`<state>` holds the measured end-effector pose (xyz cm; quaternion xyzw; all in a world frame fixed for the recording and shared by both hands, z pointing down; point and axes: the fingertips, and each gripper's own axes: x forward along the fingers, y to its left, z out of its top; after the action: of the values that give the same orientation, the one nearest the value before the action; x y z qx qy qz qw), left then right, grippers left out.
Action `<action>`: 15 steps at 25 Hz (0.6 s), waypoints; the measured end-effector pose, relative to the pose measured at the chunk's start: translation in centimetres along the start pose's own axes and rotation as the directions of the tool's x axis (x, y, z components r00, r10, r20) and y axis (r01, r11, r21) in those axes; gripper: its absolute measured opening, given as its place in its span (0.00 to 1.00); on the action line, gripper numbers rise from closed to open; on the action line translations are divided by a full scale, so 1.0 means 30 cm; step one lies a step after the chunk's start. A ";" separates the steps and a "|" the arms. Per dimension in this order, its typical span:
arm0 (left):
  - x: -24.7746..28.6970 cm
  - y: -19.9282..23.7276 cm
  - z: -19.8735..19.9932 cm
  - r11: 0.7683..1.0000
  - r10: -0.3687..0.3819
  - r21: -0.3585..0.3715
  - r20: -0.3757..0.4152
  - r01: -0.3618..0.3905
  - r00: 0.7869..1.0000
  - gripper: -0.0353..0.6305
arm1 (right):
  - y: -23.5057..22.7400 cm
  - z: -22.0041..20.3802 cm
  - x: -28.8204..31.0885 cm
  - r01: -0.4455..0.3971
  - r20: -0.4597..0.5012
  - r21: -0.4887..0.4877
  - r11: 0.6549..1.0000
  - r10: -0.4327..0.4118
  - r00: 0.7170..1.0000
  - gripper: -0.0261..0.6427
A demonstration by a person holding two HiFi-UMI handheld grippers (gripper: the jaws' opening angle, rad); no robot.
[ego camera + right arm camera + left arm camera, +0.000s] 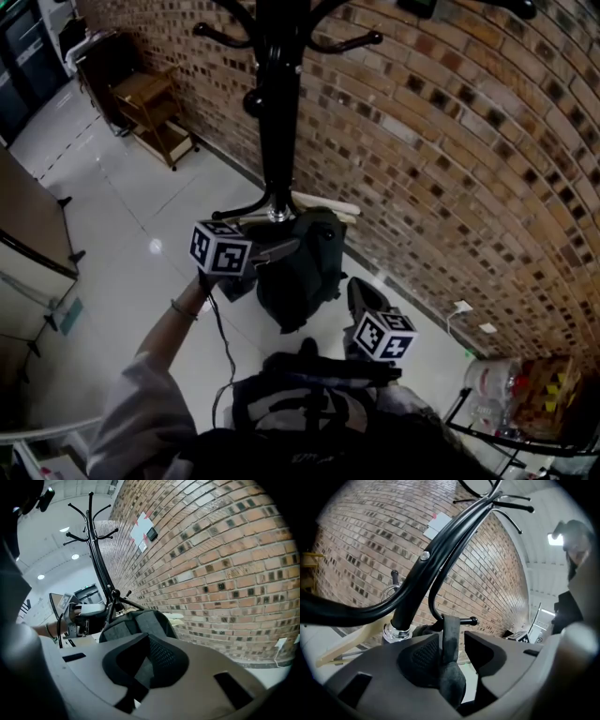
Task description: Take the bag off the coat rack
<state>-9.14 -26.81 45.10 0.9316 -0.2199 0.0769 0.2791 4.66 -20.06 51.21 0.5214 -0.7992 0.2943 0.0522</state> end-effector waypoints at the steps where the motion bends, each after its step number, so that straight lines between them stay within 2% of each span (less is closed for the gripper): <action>1: 0.006 0.006 0.007 1.000 -0.009 -0.003 -0.011 0.009 1.000 0.32 | -0.013 0.001 0.005 0.006 -0.005 0.003 1.000 -0.005 1.000 0.03; 4: 0.019 0.026 0.033 1.000 -0.021 0.008 -0.031 0.021 0.999 0.32 | -0.044 0.003 0.018 0.019 -0.019 0.005 1.000 -0.019 1.000 0.03; 9: 0.074 -0.021 0.019 0.988 -0.122 0.078 -0.130 0.133 0.984 0.32 | -0.077 0.006 0.046 0.030 -0.034 0.006 1.000 -0.029 0.999 0.03; 11: 0.097 -0.026 0.006 0.983 -0.133 0.102 -0.171 0.152 0.976 0.32 | -0.091 0.007 0.054 0.037 -0.037 0.009 0.999 -0.036 0.999 0.03; 15: 0.111 -0.028 -0.007 0.974 -0.180 0.094 -0.216 0.204 0.960 0.27 | -0.117 0.016 0.066 0.051 -0.040 0.020 0.999 -0.050 0.998 0.03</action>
<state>-5.81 -27.29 45.75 0.9501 -0.0934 0.1579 0.2525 6.89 -22.90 53.05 0.5359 -0.7816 0.3114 0.0701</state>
